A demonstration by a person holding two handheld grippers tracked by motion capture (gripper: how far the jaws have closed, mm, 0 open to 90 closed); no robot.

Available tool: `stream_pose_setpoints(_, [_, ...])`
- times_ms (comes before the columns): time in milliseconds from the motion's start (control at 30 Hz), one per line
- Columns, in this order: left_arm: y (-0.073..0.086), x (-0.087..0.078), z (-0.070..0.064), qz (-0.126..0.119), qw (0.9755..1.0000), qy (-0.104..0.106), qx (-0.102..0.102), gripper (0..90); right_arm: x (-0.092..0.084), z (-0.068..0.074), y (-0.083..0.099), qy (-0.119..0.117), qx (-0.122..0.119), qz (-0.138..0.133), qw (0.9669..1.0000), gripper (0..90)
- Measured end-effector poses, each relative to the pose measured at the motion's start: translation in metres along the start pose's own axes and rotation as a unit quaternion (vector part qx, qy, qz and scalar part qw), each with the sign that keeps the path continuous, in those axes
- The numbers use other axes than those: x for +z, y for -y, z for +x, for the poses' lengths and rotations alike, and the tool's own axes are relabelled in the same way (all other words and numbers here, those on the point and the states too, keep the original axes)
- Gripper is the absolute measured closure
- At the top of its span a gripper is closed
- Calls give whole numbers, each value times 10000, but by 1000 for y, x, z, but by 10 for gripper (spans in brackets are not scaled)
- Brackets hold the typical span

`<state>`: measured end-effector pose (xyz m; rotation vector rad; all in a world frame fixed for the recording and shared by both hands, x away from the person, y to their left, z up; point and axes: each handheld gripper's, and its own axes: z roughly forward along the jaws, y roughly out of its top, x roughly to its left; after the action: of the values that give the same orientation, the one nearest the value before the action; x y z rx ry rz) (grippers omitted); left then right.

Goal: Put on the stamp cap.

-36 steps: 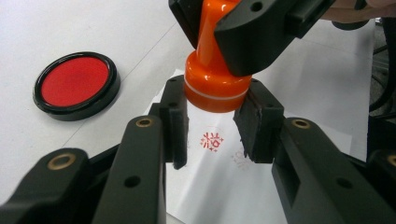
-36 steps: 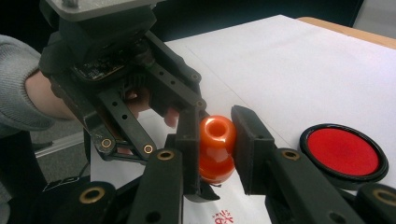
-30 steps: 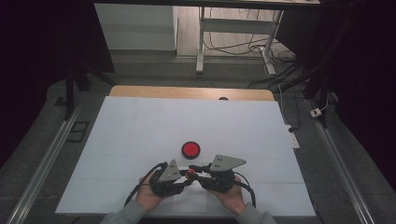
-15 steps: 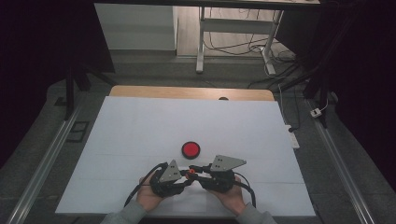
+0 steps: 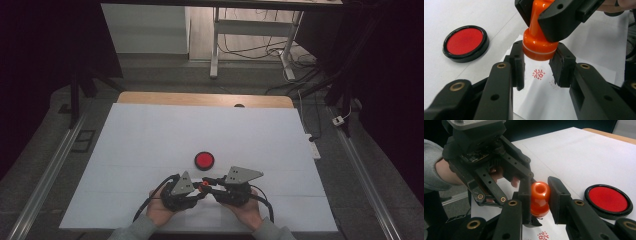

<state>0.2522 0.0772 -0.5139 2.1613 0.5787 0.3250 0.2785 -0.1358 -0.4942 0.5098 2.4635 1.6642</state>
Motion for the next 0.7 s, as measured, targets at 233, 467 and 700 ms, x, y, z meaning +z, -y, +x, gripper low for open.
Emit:
stream_pose_setpoints(233, [0, 1, 0, 14, 10000, 2, 10, 651, 1, 0, 2, -8, 8, -1, 10000, 728])
stream_pose_setpoints(467, [0, 1, 0, 47, 10000, 22, -17, 651, 2, 1, 2, 20, 8, -5, 10000, 728])
stream_pose_setpoints(700, [1, 1, 1, 74, 10000, 28, -35, 650, 3, 0, 5, 13, 20, -30, 10000, 729])
